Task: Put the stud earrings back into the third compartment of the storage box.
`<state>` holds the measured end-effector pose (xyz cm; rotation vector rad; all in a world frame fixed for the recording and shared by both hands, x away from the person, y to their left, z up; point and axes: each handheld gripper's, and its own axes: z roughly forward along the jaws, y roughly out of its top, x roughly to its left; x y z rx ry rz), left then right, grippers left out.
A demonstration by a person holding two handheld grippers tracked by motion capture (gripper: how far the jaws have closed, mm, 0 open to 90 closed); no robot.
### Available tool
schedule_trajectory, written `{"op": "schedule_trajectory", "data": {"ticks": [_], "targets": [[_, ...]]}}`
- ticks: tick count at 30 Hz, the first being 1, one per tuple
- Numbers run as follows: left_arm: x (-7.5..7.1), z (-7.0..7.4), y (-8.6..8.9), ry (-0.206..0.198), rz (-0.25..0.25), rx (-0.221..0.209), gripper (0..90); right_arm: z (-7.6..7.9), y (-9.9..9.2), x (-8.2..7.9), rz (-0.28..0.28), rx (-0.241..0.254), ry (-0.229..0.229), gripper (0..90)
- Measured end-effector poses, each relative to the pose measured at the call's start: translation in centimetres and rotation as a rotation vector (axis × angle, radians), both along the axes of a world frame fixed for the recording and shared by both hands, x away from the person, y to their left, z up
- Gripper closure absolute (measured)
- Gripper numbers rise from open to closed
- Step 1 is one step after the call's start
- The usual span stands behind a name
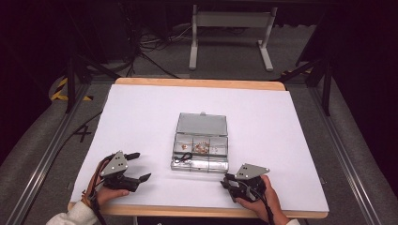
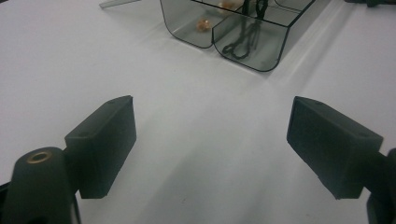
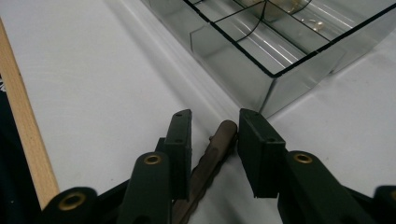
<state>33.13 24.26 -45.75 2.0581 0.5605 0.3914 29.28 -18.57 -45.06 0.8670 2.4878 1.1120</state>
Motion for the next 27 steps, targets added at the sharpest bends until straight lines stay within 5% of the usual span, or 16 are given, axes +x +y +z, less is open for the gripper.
{"op": "schedule_trajectory", "data": {"ticks": [4,27], "targets": [[0.1,0.0,0.2,0.004,0.003,-0.018,16.4,0.0,-0.1,0.1,-0.002,0.004,0.0,78.1],[0.2,0.0,0.2,0.01,-0.003,-0.009,16.3,1.3,-0.5,-0.5,0.08,0.054,-0.023,78.7]]}}
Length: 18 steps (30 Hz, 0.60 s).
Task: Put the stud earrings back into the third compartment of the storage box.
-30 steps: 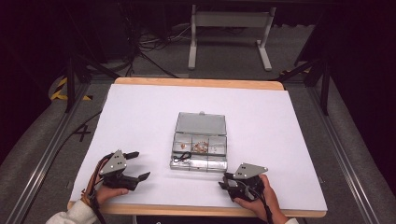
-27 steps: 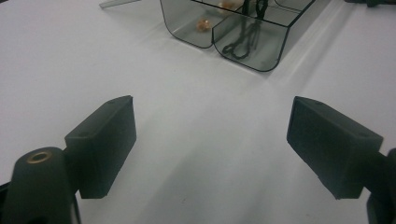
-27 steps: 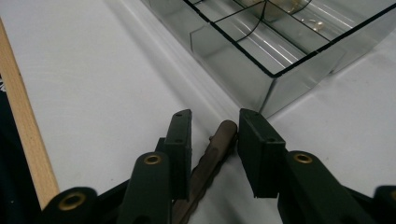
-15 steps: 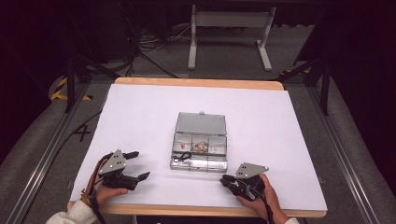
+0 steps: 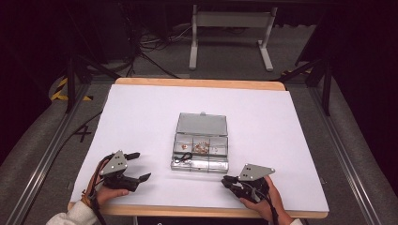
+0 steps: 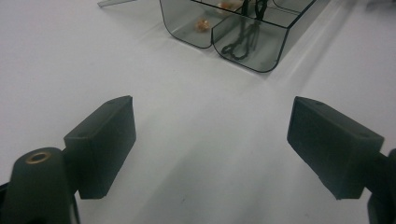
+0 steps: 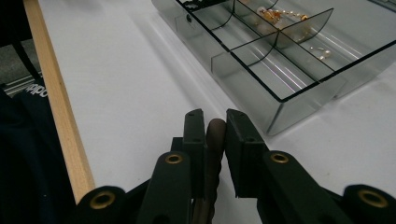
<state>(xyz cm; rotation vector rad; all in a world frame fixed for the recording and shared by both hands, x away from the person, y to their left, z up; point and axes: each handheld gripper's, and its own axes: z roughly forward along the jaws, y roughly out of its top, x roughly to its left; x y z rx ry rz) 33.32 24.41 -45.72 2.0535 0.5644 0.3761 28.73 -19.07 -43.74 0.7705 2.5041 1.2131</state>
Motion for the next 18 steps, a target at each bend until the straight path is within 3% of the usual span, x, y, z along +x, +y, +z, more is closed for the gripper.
{"op": "schedule_trajectory", "data": {"ticks": [18], "targets": [[0.0,0.0,-0.1,0.008,-0.004,0.001,16.0,1.2,0.2,-0.4,0.028,0.012,-0.044,78.7]]}}
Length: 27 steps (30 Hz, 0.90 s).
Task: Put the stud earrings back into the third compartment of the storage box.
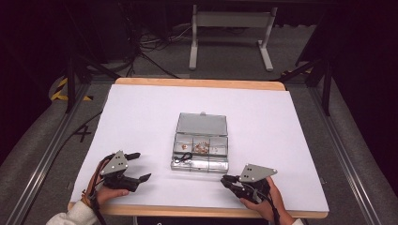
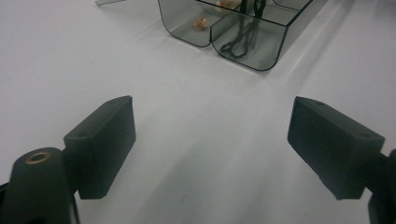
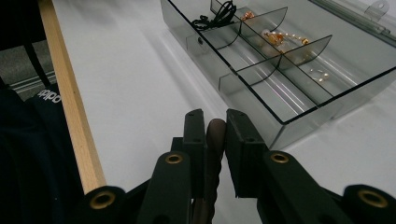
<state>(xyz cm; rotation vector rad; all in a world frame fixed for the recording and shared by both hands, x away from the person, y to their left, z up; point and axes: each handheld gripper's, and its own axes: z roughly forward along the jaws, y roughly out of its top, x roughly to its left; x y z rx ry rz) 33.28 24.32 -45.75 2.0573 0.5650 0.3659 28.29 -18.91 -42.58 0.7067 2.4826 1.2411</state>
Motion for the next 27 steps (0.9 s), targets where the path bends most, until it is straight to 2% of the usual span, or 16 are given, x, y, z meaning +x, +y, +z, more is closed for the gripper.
{"op": "schedule_trajectory", "data": {"ticks": [27], "targets": [[0.1,0.0,0.0,0.001,-0.001,0.001,15.6,2.6,0.3,0.2,0.007,0.049,-0.077,78.7]]}}
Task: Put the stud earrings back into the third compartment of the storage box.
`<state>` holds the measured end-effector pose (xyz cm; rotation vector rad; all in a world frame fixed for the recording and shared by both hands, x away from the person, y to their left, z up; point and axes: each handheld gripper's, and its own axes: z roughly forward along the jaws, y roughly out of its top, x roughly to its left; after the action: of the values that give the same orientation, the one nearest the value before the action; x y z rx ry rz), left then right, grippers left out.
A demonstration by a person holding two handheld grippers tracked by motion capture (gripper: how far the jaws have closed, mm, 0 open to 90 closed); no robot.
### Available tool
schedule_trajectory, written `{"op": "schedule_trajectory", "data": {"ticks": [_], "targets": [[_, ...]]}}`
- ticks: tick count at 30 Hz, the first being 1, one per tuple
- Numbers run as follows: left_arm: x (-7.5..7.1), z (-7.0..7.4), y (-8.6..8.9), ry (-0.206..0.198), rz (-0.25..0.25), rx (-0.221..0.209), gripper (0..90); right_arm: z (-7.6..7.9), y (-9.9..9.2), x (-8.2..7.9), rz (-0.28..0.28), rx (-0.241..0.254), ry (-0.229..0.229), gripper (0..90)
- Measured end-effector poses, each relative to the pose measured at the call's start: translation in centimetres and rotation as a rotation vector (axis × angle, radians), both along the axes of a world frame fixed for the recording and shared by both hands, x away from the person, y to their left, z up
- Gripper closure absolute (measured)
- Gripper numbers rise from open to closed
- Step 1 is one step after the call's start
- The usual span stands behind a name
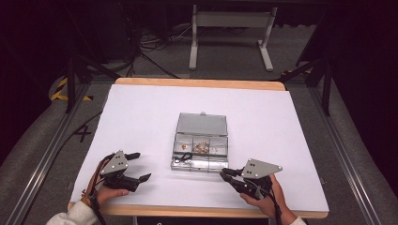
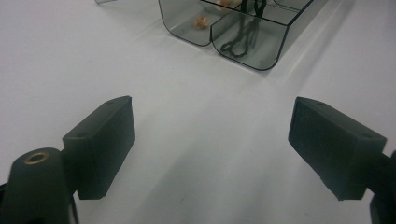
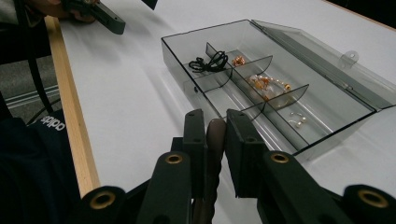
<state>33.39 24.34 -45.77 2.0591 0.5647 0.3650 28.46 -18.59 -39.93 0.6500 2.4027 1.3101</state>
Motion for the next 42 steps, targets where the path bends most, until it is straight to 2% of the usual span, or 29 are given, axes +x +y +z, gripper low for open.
{"op": "schedule_trajectory", "data": {"ticks": [20,27,33,42], "targets": [[0.0,0.0,0.0,-0.001,0.004,0.001,15.3,2.1,0.9,2.0,-0.018,0.058,-0.04,78.7],[0.0,0.0,0.0,0.004,0.005,0.004,15.1,2.3,1.3,3.0,-0.032,0.06,-0.054,78.7],[0.1,0.0,0.0,0.009,0.008,0.006,14.5,2.3,1.7,4.0,-0.035,0.077,-0.041,78.7],[0.1,0.0,0.0,0.011,0.008,0.0,14.4,1.7,2.8,5.6,-0.045,0.057,-0.029,78.7]]}}
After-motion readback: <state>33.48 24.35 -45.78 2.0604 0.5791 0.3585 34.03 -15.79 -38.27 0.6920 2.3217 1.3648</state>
